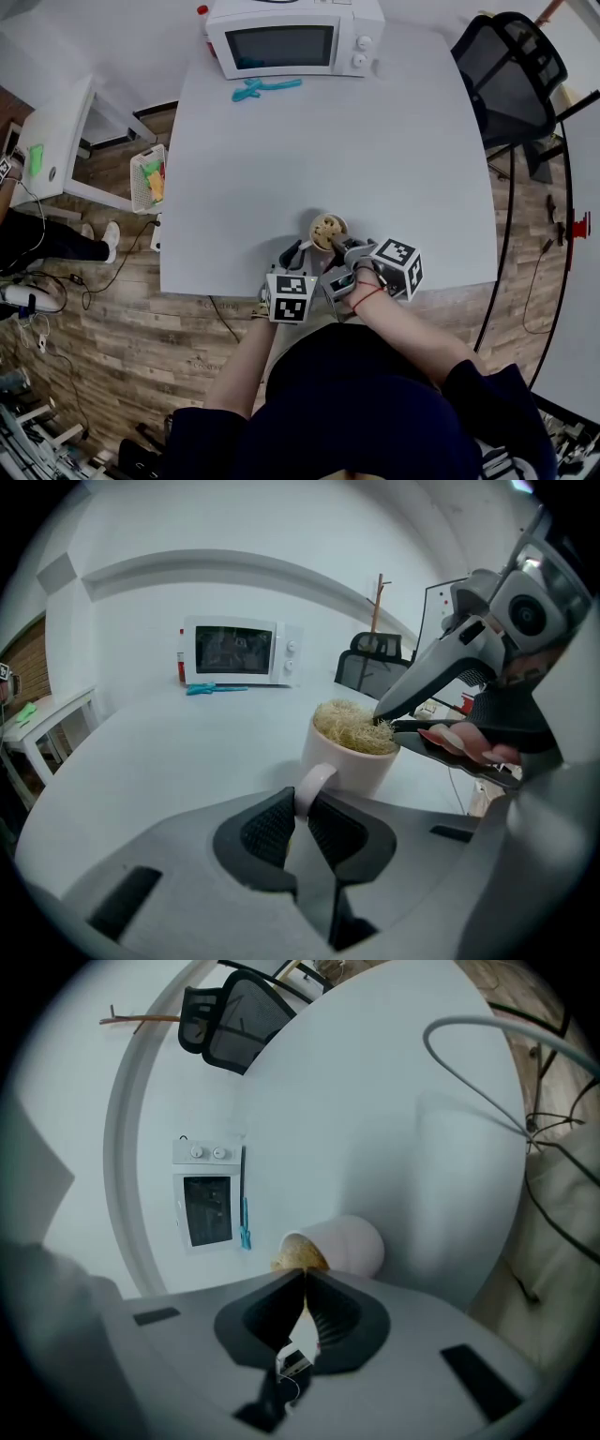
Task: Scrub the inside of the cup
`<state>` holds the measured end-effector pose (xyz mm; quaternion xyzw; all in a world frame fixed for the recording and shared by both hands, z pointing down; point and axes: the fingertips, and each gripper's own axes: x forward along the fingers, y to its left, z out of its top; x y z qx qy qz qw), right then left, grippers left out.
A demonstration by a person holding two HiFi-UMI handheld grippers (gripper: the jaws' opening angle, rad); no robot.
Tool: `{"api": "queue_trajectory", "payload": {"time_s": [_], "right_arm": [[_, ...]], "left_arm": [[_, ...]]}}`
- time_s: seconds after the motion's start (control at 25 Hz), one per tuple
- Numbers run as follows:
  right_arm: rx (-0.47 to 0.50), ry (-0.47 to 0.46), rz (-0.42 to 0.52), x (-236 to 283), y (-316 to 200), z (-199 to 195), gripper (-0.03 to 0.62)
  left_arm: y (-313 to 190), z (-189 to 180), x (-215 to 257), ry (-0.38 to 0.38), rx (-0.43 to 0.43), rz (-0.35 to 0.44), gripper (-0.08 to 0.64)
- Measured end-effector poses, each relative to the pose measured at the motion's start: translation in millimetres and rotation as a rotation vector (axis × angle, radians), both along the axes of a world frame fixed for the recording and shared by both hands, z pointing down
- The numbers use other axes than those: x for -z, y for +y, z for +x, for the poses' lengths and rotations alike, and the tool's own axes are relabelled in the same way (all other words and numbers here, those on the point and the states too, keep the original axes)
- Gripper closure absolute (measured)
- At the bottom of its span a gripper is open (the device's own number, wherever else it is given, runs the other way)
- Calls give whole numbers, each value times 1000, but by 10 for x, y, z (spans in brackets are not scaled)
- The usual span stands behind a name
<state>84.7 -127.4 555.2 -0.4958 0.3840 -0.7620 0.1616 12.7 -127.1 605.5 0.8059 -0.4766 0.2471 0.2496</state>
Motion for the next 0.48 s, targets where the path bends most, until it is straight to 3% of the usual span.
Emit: {"api": "queue_trajectory", "payload": {"time_s": [0.12, 0.24, 0.36, 0.48], "right_arm": [[33, -1, 2, -7, 4, -2, 561], [130, 18, 15, -12, -2, -3, 561], [313, 69, 27, -14, -23, -3, 561], [561, 158, 45, -14, -50, 3, 561]], "left_arm": [[-16, 0, 18, -7, -7, 18, 512], [-22, -3, 25, -5, -12, 21, 512], [-23, -11, 28, -7, -14, 19, 511], [-19, -4, 20, -13, -26, 13, 512]]}}
